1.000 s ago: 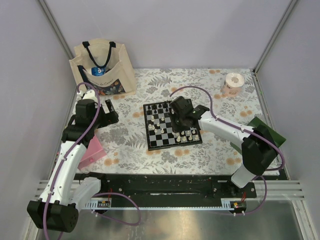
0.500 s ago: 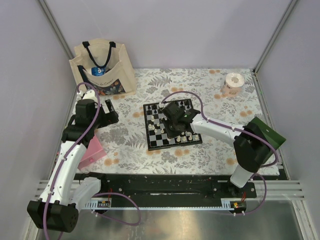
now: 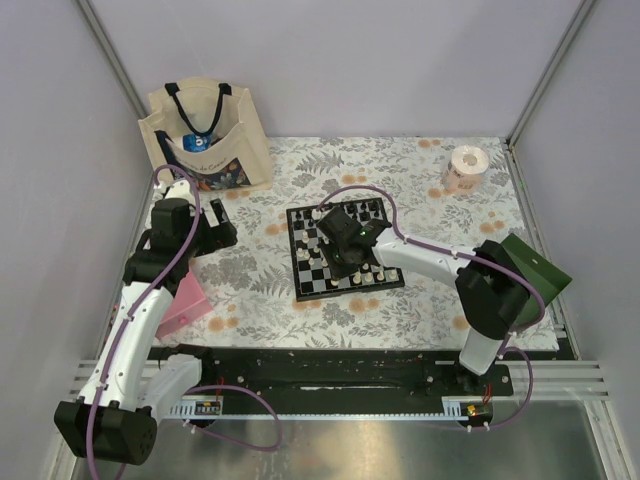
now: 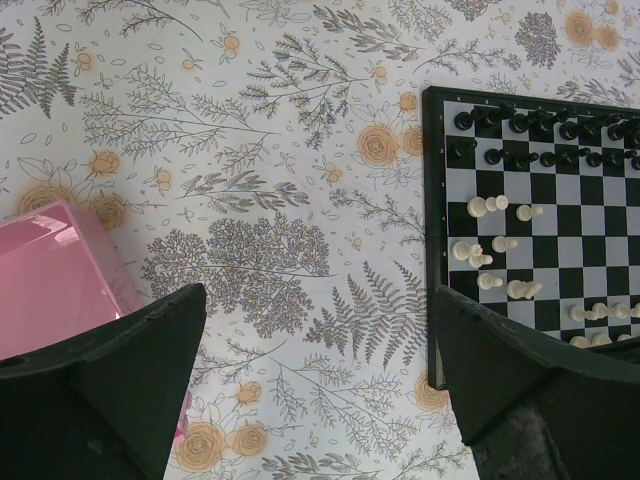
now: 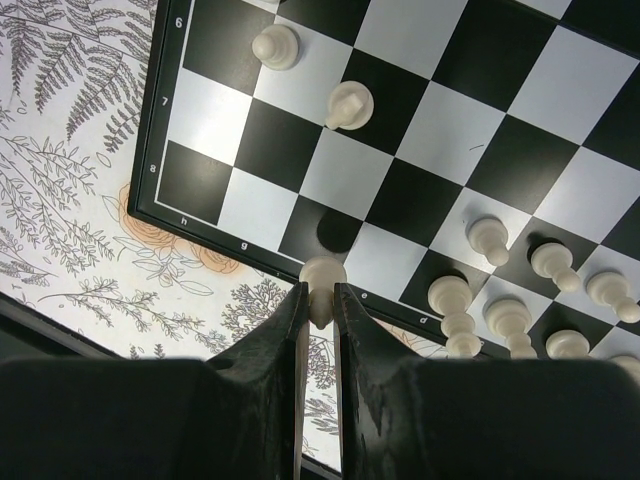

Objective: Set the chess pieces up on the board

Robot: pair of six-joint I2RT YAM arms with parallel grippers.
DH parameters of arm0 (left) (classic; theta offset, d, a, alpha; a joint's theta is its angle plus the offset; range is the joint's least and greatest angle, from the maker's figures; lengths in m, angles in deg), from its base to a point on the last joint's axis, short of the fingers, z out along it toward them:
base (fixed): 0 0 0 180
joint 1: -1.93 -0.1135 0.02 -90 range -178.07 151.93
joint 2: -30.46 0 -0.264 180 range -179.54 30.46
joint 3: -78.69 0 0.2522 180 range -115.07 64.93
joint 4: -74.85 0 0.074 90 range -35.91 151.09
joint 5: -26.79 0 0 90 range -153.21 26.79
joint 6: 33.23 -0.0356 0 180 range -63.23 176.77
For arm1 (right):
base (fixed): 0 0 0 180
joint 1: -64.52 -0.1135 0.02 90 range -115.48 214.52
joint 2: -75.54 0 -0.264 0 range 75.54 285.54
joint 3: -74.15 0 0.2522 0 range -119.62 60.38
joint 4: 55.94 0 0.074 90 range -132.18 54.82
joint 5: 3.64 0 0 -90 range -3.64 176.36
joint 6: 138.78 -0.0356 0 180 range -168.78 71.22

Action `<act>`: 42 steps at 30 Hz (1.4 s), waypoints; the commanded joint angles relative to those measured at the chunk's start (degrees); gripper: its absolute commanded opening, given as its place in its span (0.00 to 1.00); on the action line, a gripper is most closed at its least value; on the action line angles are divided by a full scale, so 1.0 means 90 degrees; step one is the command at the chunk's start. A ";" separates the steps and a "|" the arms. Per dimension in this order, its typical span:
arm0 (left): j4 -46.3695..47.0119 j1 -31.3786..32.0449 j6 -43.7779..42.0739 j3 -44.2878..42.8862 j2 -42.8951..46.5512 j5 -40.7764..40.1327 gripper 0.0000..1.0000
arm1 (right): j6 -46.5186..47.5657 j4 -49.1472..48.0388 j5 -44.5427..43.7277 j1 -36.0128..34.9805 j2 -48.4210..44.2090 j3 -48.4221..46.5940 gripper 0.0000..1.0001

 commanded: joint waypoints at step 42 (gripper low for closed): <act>0.0246 -0.0041 -0.0050 0.0002 0.0093 0.0005 0.99 | -0.0056 0.0001 -0.0055 -0.0187 0.0517 -0.0414 0.20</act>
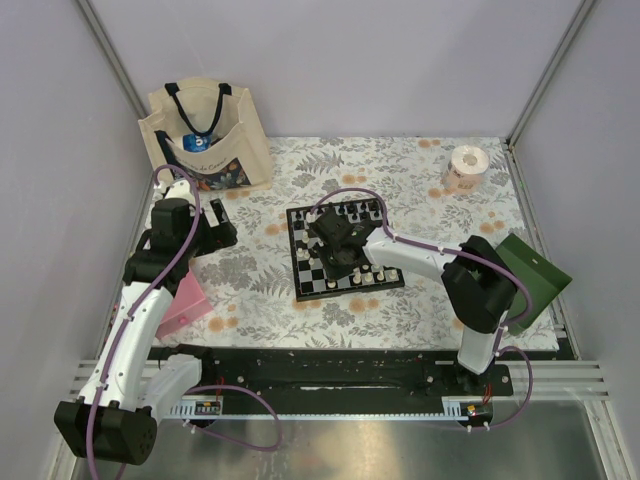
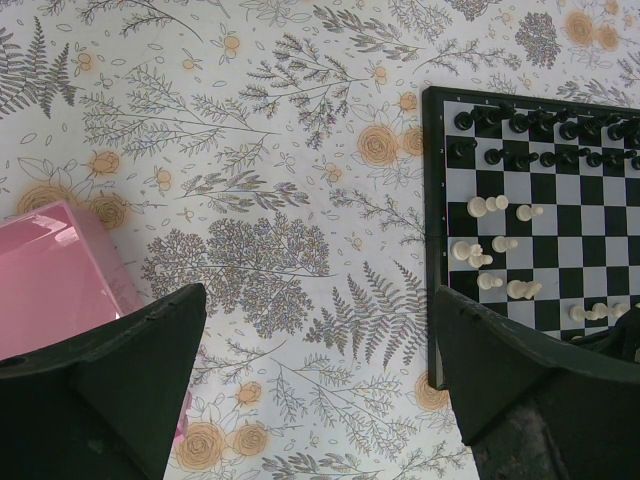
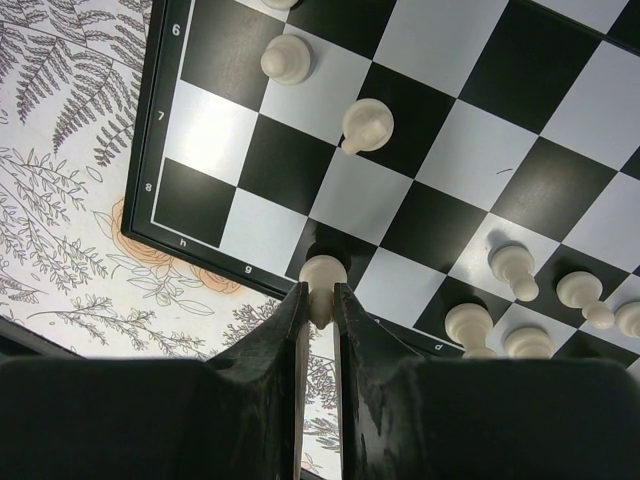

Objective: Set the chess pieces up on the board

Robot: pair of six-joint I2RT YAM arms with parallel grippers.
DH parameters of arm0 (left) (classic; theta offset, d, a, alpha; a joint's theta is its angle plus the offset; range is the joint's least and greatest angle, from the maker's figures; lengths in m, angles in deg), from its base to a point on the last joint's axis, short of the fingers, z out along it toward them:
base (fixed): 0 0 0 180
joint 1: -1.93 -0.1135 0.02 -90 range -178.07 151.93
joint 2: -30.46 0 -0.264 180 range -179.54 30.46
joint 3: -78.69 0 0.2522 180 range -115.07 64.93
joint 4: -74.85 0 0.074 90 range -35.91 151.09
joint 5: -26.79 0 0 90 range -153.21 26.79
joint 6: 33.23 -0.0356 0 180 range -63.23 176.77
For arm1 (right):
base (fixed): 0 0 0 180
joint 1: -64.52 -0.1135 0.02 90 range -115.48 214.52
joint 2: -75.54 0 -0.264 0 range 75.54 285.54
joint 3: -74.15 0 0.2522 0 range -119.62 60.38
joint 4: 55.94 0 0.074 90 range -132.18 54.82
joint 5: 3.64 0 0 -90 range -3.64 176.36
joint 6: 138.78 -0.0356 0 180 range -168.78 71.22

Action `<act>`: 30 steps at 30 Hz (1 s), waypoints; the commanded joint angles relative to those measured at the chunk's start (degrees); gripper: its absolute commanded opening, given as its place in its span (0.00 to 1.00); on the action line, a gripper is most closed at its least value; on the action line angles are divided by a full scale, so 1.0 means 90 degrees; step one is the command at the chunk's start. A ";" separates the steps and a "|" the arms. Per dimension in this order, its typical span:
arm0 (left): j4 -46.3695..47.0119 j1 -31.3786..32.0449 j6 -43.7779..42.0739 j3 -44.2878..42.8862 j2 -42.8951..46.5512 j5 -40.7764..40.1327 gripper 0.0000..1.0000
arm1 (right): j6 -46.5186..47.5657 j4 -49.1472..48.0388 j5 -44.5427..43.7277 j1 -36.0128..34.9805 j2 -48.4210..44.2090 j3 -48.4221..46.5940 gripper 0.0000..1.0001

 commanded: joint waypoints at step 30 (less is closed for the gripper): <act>0.0246 -0.0032 -0.0050 -0.0017 0.0034 0.0005 0.99 | 0.0108 0.0118 -0.0500 -0.0085 -0.0726 -0.0425 0.51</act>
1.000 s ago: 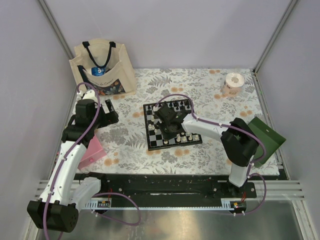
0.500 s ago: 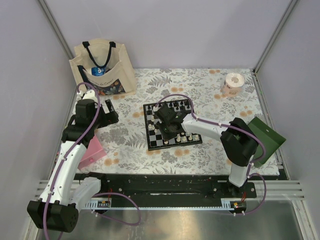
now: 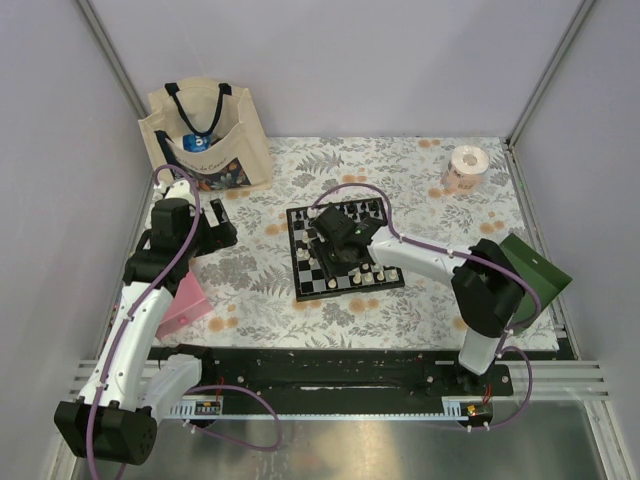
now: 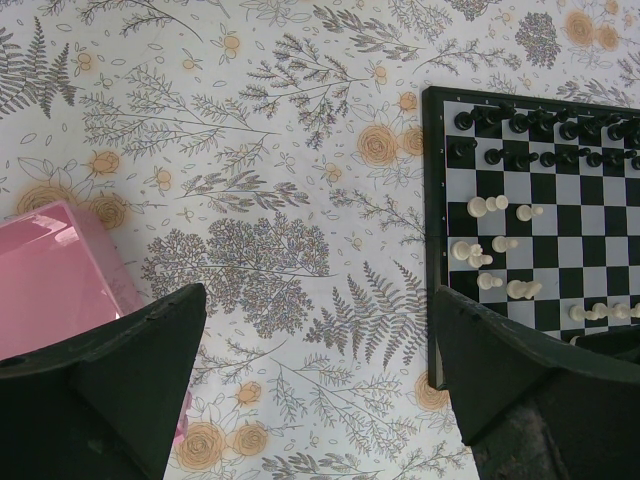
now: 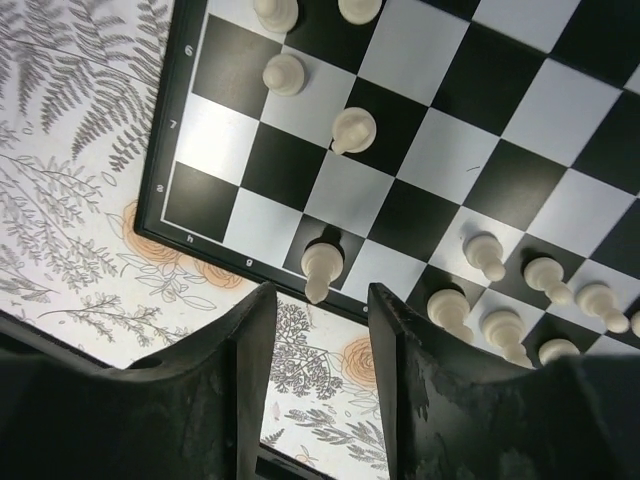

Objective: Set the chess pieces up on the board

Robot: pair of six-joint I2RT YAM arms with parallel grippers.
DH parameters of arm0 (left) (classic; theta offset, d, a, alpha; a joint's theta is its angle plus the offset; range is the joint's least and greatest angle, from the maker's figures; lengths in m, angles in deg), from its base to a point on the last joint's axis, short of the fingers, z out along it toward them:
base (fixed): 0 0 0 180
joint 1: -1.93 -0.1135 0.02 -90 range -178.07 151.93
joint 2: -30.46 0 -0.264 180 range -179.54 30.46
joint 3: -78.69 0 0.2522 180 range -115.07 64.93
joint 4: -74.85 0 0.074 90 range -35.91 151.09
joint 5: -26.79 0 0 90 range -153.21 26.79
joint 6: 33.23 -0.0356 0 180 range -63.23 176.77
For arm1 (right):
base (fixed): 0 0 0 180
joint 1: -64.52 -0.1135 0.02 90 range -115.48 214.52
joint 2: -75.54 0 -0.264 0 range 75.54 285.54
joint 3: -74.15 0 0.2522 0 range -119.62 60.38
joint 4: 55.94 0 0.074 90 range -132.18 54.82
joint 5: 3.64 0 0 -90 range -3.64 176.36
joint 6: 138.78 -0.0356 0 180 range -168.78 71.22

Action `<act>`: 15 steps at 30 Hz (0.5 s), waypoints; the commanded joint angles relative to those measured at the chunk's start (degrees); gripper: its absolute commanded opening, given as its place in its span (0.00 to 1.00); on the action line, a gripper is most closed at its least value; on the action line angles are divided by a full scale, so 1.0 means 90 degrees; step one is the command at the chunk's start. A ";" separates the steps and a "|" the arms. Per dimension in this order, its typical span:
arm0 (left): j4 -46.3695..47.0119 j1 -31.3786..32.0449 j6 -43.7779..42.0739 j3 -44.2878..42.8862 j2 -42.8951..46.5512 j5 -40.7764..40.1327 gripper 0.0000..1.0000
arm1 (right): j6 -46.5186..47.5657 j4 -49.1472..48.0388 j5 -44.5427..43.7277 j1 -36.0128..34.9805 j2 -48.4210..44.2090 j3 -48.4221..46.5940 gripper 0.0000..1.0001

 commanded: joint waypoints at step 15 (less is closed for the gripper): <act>0.0317 -0.0032 0.0545 -0.0242 0.0463 -0.1624 0.99 | 0.0545 -0.0325 -0.2449 -0.0043 -0.1325 -0.0572 0.99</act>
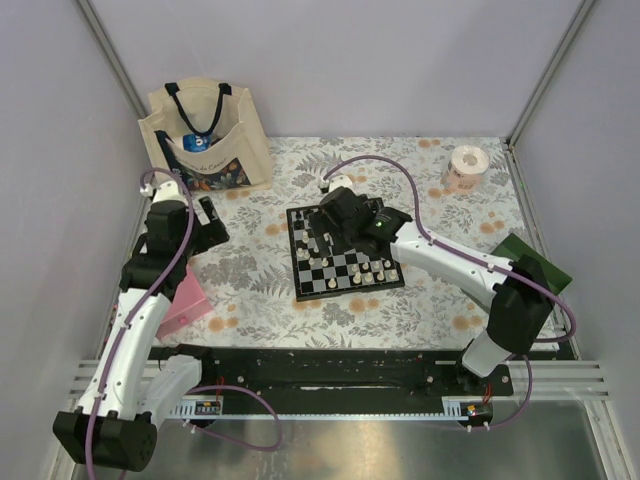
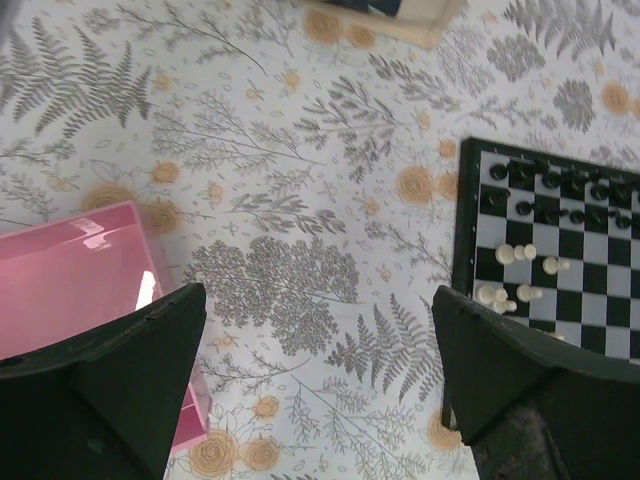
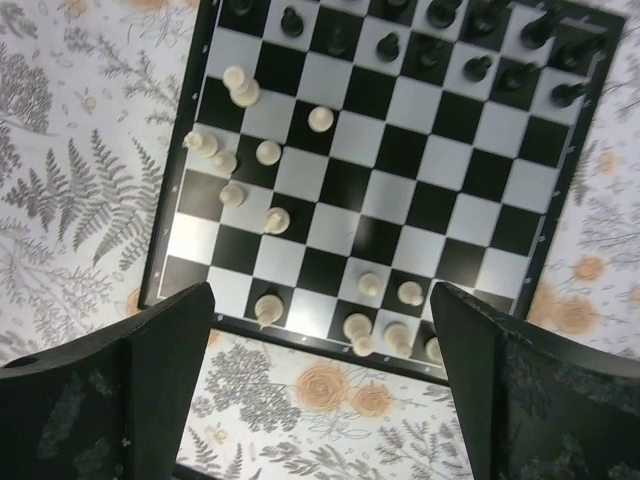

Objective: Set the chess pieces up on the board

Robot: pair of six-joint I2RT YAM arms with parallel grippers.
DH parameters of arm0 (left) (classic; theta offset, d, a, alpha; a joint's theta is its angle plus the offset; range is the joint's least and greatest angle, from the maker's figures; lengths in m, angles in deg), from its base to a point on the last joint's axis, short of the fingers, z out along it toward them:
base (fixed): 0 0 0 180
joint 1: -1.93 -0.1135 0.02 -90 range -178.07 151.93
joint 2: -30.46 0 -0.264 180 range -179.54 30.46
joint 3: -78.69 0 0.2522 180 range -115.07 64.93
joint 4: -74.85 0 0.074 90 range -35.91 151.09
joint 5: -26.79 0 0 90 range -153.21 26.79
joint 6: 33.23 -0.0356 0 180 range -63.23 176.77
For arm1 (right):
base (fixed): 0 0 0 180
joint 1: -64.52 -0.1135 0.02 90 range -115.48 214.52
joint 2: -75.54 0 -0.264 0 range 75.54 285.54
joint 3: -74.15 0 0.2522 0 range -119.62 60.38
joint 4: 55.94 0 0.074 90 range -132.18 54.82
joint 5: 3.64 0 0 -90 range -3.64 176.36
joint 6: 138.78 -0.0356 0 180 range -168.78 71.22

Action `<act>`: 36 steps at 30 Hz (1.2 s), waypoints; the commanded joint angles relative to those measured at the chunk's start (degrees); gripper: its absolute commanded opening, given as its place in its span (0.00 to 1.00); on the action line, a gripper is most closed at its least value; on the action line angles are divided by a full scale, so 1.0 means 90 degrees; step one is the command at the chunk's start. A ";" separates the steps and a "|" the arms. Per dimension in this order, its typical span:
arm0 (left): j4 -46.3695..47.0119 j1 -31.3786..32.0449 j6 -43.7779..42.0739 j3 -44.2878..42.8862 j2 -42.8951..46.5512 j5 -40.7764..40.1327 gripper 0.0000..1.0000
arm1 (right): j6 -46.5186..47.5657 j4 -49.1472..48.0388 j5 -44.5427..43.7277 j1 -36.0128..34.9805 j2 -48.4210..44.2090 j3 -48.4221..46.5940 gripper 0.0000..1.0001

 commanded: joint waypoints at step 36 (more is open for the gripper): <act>0.0295 -0.0022 -0.0310 0.0112 0.0059 -0.0006 0.99 | -0.0531 0.0712 0.1187 0.0328 0.1736 -0.1434 0.57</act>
